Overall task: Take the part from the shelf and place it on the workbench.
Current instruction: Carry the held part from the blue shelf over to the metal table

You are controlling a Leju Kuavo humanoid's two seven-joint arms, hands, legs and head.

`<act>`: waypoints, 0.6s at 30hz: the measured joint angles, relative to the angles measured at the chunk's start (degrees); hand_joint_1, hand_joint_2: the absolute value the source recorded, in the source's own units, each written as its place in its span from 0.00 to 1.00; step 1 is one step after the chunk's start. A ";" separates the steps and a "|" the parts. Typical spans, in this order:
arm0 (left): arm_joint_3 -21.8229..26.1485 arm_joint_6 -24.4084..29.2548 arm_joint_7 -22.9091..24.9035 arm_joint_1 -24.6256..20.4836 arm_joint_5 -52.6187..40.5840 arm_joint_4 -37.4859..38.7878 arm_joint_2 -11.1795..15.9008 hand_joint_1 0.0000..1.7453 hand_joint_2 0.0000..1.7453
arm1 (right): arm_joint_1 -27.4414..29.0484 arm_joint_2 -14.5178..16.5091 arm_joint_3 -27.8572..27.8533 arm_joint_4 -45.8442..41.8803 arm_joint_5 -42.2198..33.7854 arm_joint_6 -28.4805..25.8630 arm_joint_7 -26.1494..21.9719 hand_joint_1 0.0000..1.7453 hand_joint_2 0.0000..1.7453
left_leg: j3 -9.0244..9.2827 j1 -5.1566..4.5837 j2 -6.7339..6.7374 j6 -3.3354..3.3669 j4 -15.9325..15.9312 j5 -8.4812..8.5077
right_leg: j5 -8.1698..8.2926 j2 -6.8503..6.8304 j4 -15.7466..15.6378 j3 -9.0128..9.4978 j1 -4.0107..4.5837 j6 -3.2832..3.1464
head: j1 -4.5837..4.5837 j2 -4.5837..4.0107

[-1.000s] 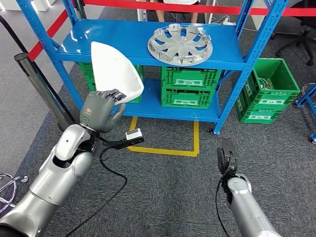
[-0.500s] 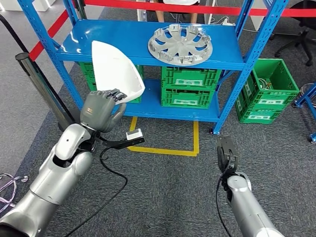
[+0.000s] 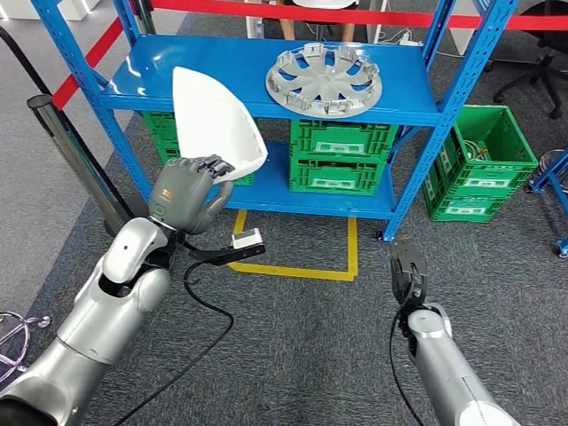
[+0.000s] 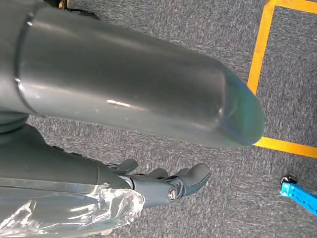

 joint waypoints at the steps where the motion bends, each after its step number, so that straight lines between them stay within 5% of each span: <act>1: -0.01 0.00 0.00 0.00 0.00 0.00 -0.02 0.89 1.00 | -0.01 0.00 0.01 0.10 0.00 0.00 -0.03 0.00 0.00 | 0.00 0.00 0.00 0.00 0.00 0.00 | 0.00 0.00 0.00 0.00 0.00 0.00 | 0.00 0.00; 18: -0.45 -0.61 0.00 -0.26 0.10 0.00 -0.95 0.89 1.00 | -0.23 -0.09 1.34 0.97 5.80 -4.32 -2.35 0.00 0.00 | 0.00 0.00 0.00 0.00 0.00 0.00 | 0.00 0.01 0.00 -0.03 0.00 0.01 | -0.01 0.00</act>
